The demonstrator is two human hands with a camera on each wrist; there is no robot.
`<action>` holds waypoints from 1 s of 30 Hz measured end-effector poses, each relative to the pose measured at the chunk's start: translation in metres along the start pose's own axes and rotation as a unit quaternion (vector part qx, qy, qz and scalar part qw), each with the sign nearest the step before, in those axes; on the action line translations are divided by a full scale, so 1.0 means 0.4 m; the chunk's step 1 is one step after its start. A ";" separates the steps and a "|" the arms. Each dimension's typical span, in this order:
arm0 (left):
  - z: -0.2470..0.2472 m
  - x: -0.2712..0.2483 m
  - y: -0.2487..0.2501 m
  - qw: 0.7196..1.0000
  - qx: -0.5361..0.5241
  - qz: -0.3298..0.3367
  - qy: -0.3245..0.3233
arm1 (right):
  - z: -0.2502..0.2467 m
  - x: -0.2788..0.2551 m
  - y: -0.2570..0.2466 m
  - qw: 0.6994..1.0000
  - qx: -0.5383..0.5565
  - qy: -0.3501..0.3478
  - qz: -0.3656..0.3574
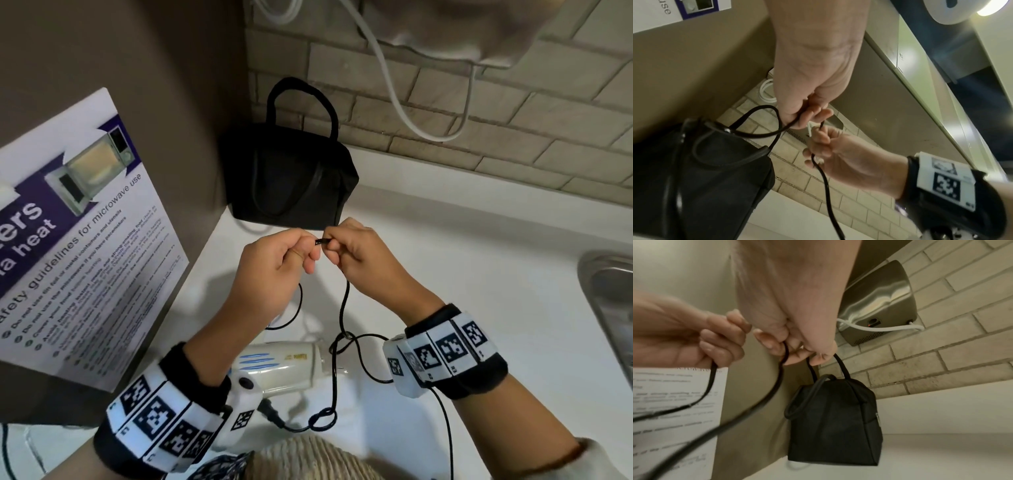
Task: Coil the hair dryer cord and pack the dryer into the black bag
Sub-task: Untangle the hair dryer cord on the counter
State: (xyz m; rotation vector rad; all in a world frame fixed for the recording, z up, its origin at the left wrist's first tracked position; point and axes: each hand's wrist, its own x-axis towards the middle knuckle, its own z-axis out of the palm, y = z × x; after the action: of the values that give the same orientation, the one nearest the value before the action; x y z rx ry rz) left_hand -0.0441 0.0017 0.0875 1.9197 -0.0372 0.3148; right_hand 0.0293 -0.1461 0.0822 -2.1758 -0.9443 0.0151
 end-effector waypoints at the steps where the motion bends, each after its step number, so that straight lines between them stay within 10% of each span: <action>1: 0.000 -0.001 0.001 1.000 -0.001 0.000 -0.002 | 0.001 -0.001 0.008 1.000 0.004 -0.004 0.008; 30: -0.088 0.009 0.050 0.999 -0.034 0.018 -0.019 | 0.029 -0.041 0.169 0.983 -0.077 -0.069 0.154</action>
State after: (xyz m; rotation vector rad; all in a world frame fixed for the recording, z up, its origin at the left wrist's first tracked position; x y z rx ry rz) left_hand -0.0512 0.0274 0.1184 1.8588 -0.1057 0.2984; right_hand 0.0560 -0.1794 0.0262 -2.4725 -0.6935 0.2530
